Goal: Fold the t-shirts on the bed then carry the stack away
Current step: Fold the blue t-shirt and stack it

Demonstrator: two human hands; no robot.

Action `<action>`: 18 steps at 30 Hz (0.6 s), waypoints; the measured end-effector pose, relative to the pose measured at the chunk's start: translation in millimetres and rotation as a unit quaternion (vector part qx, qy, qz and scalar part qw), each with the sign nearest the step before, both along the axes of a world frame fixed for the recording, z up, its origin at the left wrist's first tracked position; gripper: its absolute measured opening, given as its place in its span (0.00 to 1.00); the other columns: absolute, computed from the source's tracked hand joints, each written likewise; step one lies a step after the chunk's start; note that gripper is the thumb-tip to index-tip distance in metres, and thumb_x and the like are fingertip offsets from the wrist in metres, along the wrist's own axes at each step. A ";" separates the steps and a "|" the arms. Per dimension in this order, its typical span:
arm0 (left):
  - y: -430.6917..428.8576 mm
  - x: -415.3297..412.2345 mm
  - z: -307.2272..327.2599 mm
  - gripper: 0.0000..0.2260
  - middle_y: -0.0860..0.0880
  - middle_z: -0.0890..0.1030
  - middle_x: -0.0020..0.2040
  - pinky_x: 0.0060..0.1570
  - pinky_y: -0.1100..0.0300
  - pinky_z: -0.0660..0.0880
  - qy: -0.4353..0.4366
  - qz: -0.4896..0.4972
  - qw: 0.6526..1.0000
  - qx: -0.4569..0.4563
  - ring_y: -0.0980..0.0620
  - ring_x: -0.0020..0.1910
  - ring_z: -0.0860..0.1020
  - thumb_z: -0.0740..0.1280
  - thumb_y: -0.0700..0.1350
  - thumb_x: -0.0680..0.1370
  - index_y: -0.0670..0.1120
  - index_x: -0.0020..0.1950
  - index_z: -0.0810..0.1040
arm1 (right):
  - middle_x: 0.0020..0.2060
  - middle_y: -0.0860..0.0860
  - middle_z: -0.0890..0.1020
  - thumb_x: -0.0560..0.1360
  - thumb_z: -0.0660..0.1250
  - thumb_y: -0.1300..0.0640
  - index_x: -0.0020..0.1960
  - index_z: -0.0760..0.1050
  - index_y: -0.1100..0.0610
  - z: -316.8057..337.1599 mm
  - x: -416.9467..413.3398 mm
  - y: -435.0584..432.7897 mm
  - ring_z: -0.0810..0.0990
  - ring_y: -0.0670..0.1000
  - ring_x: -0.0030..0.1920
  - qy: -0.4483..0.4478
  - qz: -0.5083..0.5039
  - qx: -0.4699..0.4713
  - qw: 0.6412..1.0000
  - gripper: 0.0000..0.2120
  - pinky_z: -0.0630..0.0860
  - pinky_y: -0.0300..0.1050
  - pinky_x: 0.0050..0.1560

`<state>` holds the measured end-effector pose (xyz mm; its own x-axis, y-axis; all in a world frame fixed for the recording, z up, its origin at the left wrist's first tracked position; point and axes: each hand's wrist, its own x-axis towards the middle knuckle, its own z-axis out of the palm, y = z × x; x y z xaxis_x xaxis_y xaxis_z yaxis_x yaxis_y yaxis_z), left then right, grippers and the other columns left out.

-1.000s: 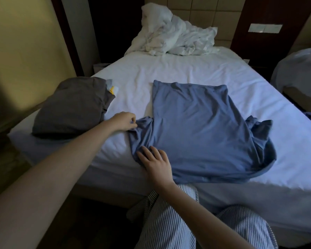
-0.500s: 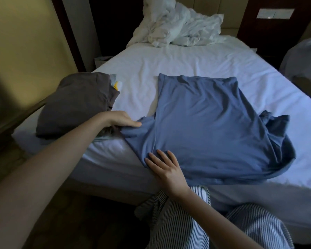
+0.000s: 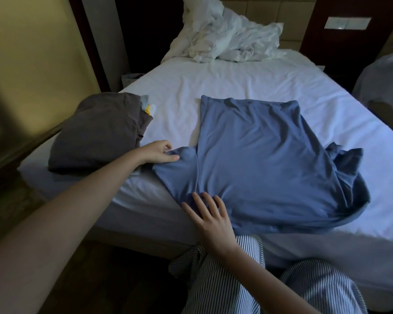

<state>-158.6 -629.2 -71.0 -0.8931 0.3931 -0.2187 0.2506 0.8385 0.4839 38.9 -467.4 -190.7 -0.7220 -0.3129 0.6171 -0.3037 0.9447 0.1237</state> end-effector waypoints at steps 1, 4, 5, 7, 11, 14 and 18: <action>4.6 3.0 -2.0 0.21 0.47 0.75 0.53 0.52 0.56 0.72 0.005 0.010 1.000 -0.005 0.49 0.52 0.74 0.67 0.58 0.75 0.43 0.58 0.73 | 0.61 0.55 0.78 0.68 0.58 0.57 0.61 0.72 0.52 0.6 -0.7 0.3 0.71 0.59 0.61 0.008 -0.006 -0.006 1.000 0.21 0.63 0.57 0.62; 15.3 10.1 -1.8 0.17 0.46 0.73 0.42 0.39 0.59 0.67 -0.022 0.043 0.999 0.012 0.50 0.40 0.72 0.67 0.56 0.75 0.43 0.43 0.70 | 0.54 0.53 0.81 0.68 0.61 0.58 0.46 0.78 0.54 5.7 -0.7 2.8 0.71 0.56 0.56 0.048 0.003 -0.043 0.998 0.10 0.66 0.54 0.58; 17.6 11.1 0.2 0.16 0.46 0.71 0.39 0.36 0.60 0.65 -0.048 0.048 0.998 0.012 0.51 0.37 0.71 0.68 0.55 0.76 0.44 0.40 0.68 | 0.51 0.52 0.81 0.69 0.62 0.59 0.43 0.78 0.54 7.0 0.4 3.9 0.72 0.55 0.54 0.061 0.014 -0.058 0.996 0.07 0.67 0.53 0.56; 17.3 13.2 5.6 0.16 0.46 0.73 0.39 0.36 0.59 0.66 -0.102 0.058 0.993 0.010 0.51 0.36 0.72 0.68 0.54 0.76 0.43 0.39 0.71 | 0.46 0.49 0.82 0.70 0.64 0.60 0.41 0.79 0.55 10.2 5.0 5.1 0.74 0.53 0.51 0.075 0.038 -0.089 0.993 0.06 0.68 0.49 0.53; 7.7 16.3 11.6 0.15 0.43 0.80 0.54 0.52 0.53 0.77 -0.233 0.121 0.946 0.188 0.46 0.50 0.80 0.65 0.48 0.79 0.40 0.60 0.75 | 0.44 0.47 0.84 0.72 0.64 0.58 0.42 0.81 0.55 17.6 14.5 8.8 0.82 0.49 0.44 0.051 0.048 -0.164 0.984 0.07 0.73 0.42 0.41; 5.8 21.2 21.9 0.11 0.45 0.83 0.48 0.45 0.57 0.79 -0.267 0.137 0.923 0.241 0.49 0.44 0.81 0.64 0.45 0.80 0.40 0.59 0.75 | 0.43 0.47 0.84 0.69 0.62 0.57 0.43 0.81 0.54 18.4 19.1 10.3 0.83 0.46 0.42 0.006 0.037 -0.169 0.985 0.09 0.74 0.38 0.33; 42.6 30.5 57.5 0.10 0.47 0.84 0.36 0.36 0.64 0.80 -0.300 0.114 0.869 0.377 0.55 0.33 0.82 0.62 0.44 0.80 0.41 0.45 0.80 | 0.50 0.48 0.84 0.65 0.61 0.54 0.46 0.81 0.52 12.6 21.4 9.8 0.82 0.47 0.51 -0.085 0.061 -0.102 0.989 0.13 0.75 0.36 0.37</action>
